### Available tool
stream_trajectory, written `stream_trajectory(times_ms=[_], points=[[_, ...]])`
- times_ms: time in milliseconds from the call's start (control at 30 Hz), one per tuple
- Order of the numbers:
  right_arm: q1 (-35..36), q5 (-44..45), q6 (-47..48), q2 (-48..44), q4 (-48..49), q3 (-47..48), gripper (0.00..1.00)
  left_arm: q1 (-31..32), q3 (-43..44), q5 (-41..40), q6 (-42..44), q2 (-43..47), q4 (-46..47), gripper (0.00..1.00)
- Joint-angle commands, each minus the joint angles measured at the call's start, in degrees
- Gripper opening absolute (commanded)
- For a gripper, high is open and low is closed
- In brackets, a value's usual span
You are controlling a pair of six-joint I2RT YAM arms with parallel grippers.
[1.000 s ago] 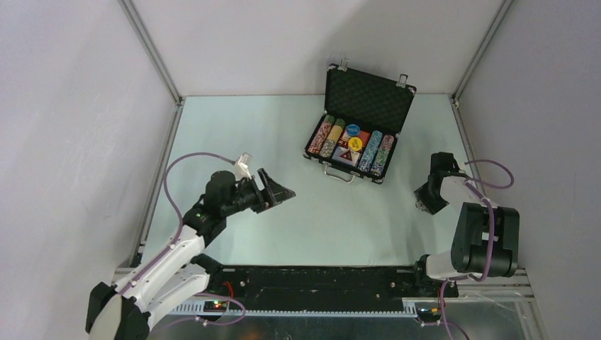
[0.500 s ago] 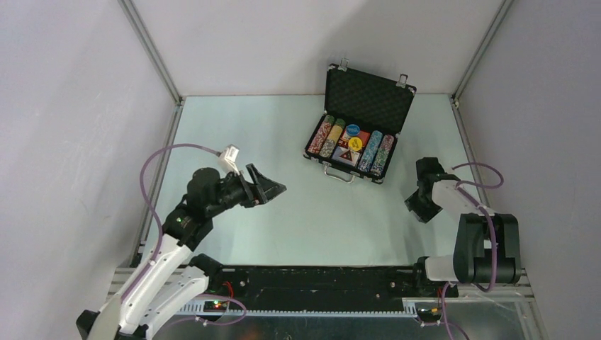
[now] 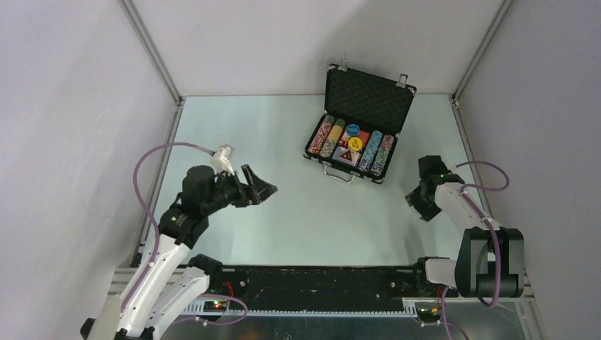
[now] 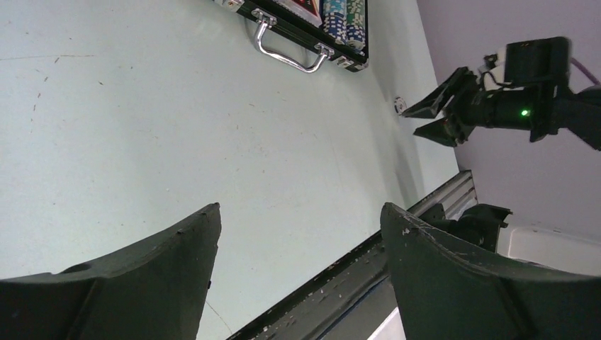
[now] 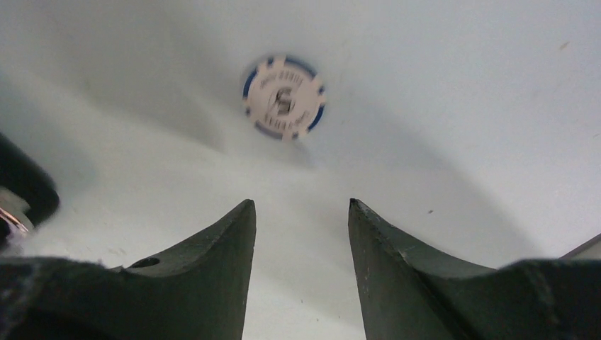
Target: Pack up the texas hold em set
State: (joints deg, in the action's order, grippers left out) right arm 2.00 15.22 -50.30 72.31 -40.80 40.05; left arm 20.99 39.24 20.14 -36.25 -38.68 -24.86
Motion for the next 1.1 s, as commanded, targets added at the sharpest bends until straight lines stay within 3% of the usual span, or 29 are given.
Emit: stream_trajectory(times_ms=[0, 200, 400, 633, 1067], points=[[-8.1, 1.0, 4.3, -0.4, -0.2, 5.3, 0.55, -1.3, 1.8, 1.7, 3.3, 0.8, -1.0, 0.88], [-17.5, -2.0, 9.1, 5.9, 2.2, 10.0, 0.56, -1.8, 3.8, 0.6, 6.6, 1.4, -3.8, 0.88], [-20.3, -4.3, 9.1, 13.6, 5.3, 11.6, 0.54, -2.2, 4.7, -0.9, 10.7, 0.8, -6.4, 0.89], [-19.4, -5.1, 8.1, 19.3, 6.5, 12.0, 0.52, -2.4, 4.1, -4.0, 14.4, 1.5, -8.5, 0.89], [-12.6, -3.5, 5.4, 21.2, 4.2, 11.9, 0.44, -2.4, 3.1, -8.1, 15.4, 2.3, -8.4, 0.89]])
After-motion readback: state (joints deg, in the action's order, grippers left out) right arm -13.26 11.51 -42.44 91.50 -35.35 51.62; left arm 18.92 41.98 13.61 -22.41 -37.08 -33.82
